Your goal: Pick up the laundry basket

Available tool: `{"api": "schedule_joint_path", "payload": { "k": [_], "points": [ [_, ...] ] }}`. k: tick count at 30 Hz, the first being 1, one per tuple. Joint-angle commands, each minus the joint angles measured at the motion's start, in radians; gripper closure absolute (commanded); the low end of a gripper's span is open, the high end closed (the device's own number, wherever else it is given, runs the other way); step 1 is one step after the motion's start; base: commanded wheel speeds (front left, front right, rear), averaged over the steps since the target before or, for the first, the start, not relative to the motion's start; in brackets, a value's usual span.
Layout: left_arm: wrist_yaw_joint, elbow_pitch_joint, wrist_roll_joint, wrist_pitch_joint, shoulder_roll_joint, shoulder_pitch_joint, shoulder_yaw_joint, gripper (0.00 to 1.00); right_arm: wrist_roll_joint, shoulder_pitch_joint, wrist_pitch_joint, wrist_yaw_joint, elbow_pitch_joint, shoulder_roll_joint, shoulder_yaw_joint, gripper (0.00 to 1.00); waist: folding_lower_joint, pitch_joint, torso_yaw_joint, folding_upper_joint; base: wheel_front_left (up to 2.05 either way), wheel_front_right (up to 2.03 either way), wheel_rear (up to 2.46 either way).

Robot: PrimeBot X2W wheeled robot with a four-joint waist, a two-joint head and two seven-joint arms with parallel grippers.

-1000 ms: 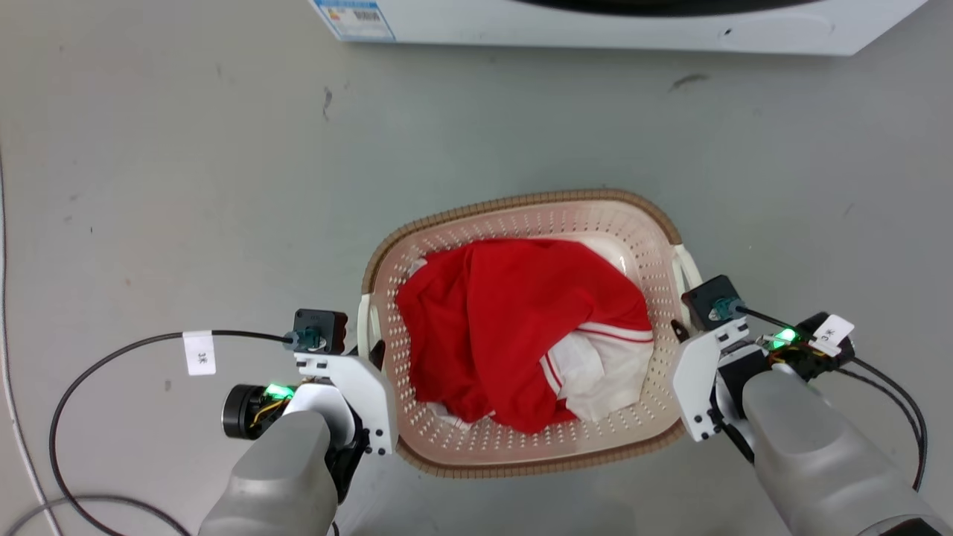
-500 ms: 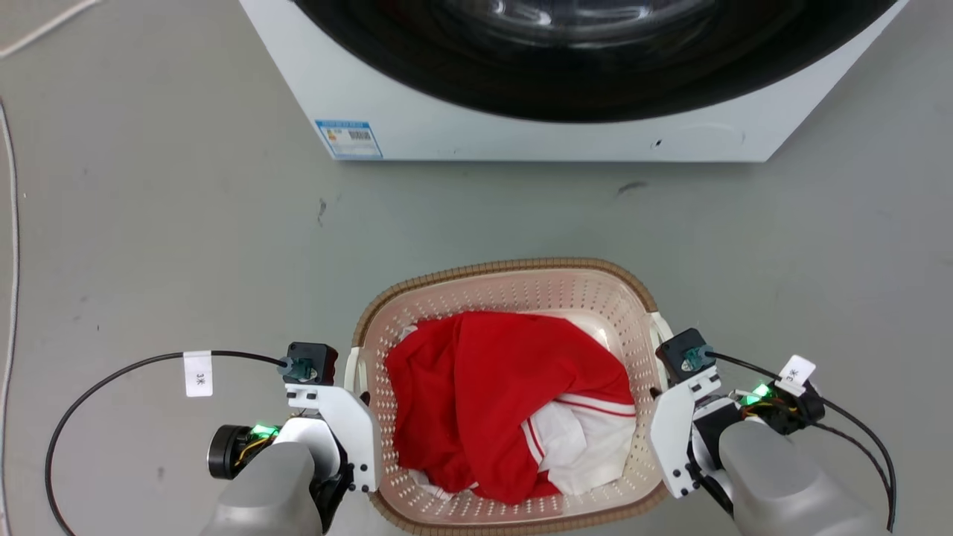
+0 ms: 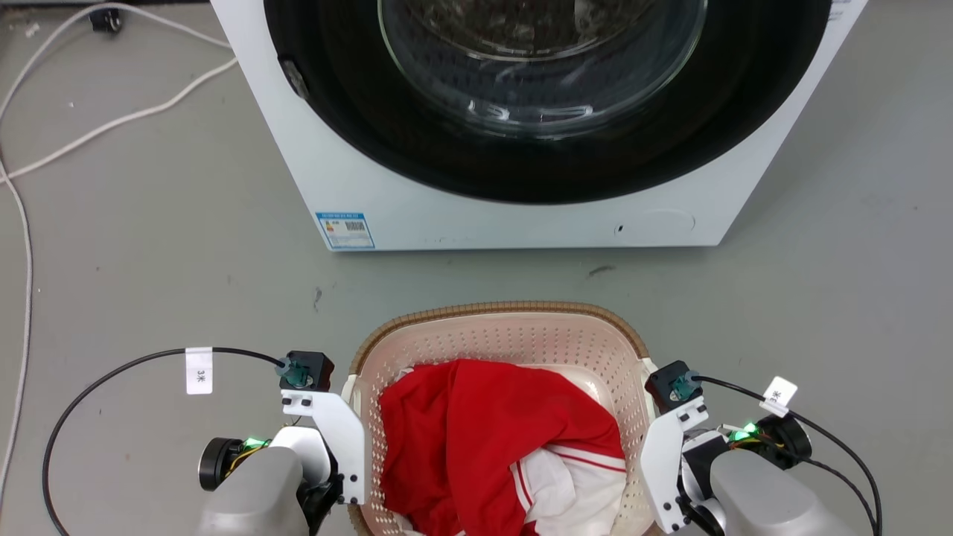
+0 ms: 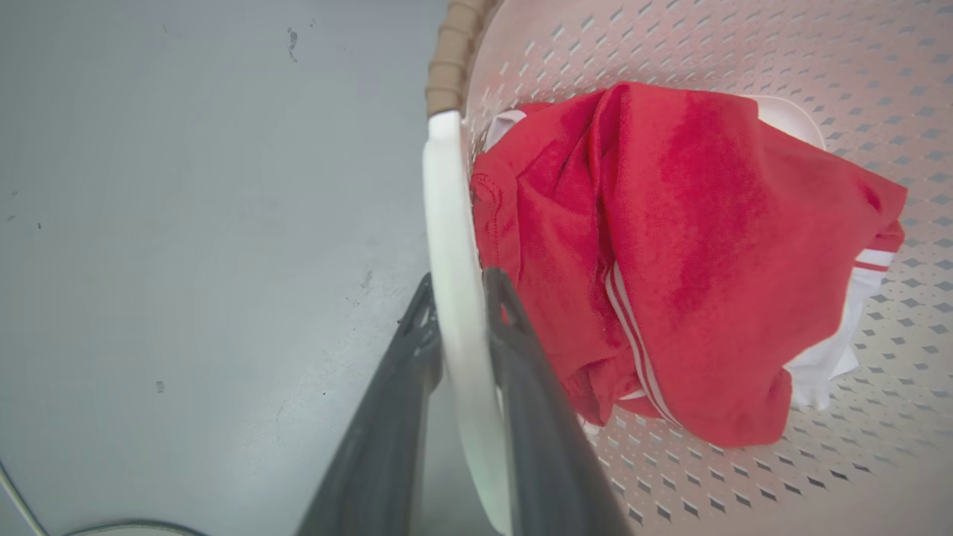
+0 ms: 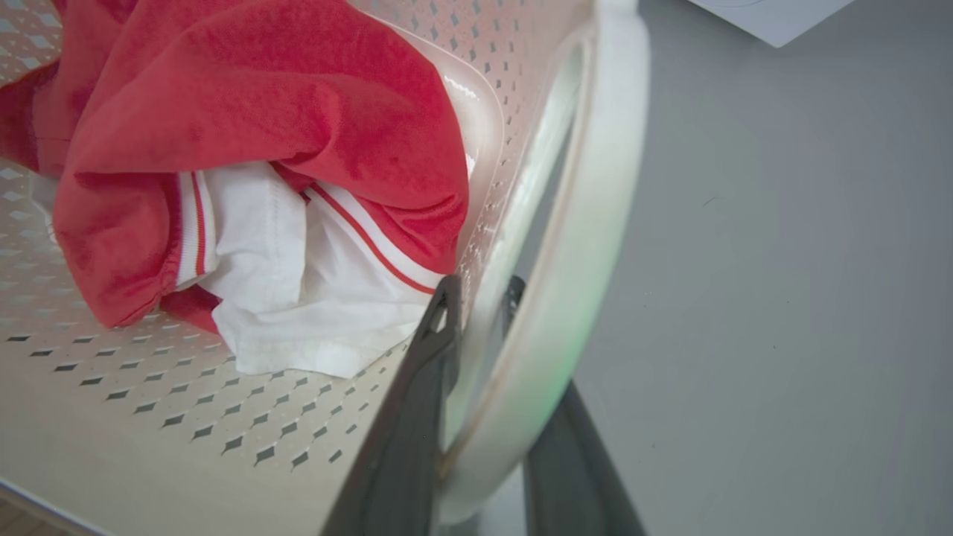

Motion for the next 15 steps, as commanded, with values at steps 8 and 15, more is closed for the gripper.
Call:
{"api": "schedule_joint_path", "payload": {
  "k": [8,15],
  "points": [
    [-0.002,-0.021,-0.040,0.039,0.022,0.009,-0.052,1.00,0.098,0.045,0.042,0.012,-0.036,-0.002,0.098,1.00,0.0002,-0.117,-0.024,0.0000,0.00,0.00,0.00],
    [-0.002,-0.034,-0.083,0.085,0.026,0.028,-0.092,1.00,0.179,0.060,0.075,0.013,-0.051,-0.014,0.165,1.00,0.0002,-0.171,-0.035,0.0000,0.00,0.00,0.00]
  ]
}}
